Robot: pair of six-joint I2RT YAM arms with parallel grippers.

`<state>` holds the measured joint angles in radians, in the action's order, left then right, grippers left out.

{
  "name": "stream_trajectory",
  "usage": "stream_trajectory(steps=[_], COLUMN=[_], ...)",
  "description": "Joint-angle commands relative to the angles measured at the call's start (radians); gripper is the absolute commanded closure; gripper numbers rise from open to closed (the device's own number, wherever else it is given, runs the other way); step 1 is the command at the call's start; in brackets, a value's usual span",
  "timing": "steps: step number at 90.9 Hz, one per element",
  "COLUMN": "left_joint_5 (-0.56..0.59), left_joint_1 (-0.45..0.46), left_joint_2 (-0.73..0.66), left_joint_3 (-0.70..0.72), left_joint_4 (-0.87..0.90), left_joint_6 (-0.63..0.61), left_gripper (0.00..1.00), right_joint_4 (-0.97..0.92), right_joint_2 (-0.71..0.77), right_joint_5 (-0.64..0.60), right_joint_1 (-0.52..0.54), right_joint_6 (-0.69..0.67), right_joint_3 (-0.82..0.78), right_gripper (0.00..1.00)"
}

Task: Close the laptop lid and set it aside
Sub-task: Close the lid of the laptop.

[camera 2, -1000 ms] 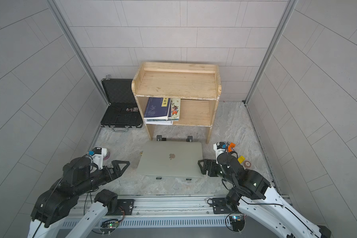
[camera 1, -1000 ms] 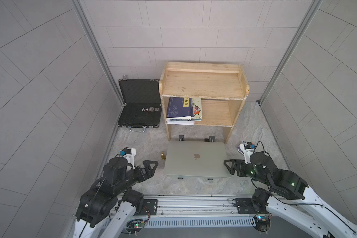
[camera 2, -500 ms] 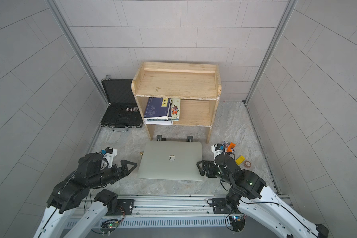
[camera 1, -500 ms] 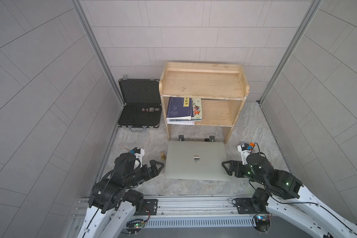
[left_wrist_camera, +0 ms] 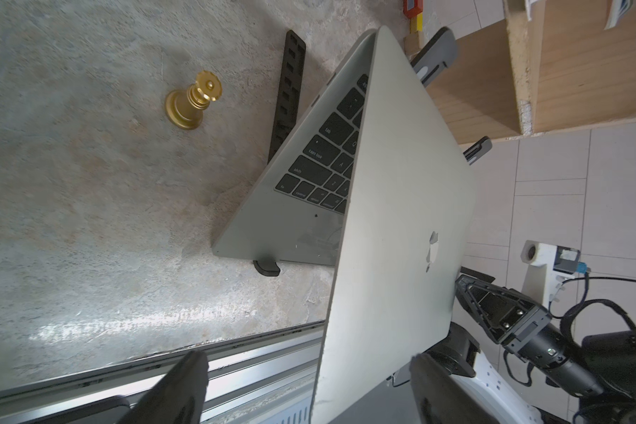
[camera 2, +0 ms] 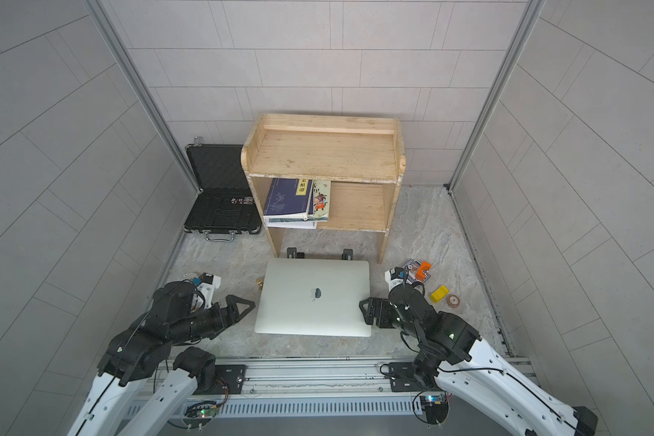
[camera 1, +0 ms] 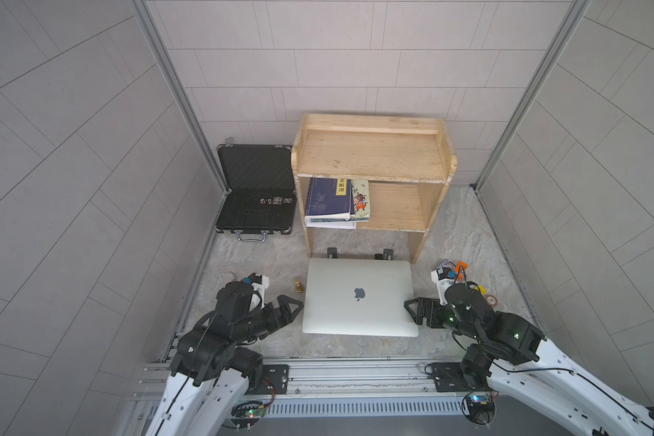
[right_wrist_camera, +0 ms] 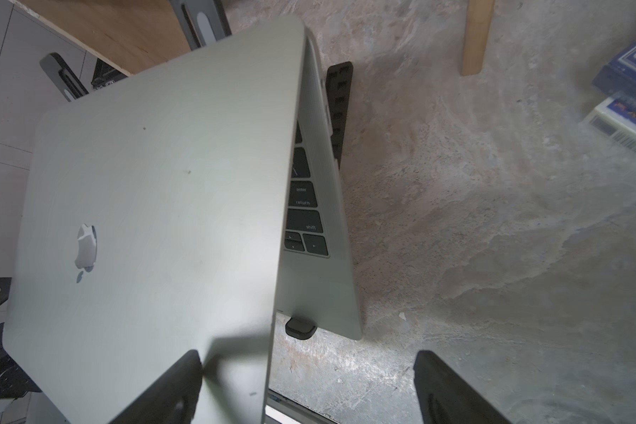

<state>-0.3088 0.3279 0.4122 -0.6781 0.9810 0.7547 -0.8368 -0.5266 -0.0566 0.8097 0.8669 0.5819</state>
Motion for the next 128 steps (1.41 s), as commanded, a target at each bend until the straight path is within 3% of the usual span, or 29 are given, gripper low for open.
stream_trajectory(steps=[1, 30, 71, 128], left_joint_5=[-0.001, 0.103, 0.345, 0.372], left_joint_1=[0.011, 0.041, 0.266, 0.319], left_joint_2=[-0.026, 0.015, 0.153, 0.226], left_joint_3=[0.054, 0.077, 0.103, 0.165], left_joint_4=[-0.080, -0.176, -0.281, -0.378], left_joint_6=[0.082, 0.123, 0.122, 0.112], left_gripper=[0.16, 0.16, 0.16, 0.17], right_joint_4=[-0.033, 0.001, 0.014, 0.046], right_joint_2=[-0.015, -0.037, -0.039, -0.046], right_joint_5=[-0.014, -0.019, -0.041, -0.055], right_joint_1=[0.005, 0.005, 0.005, 0.005], right_joint_6=[-0.005, -0.009, -0.023, -0.018], right_joint_3=[-0.027, -0.044, -0.051, -0.086], right_gripper=[0.06, 0.06, 0.04, 0.03])
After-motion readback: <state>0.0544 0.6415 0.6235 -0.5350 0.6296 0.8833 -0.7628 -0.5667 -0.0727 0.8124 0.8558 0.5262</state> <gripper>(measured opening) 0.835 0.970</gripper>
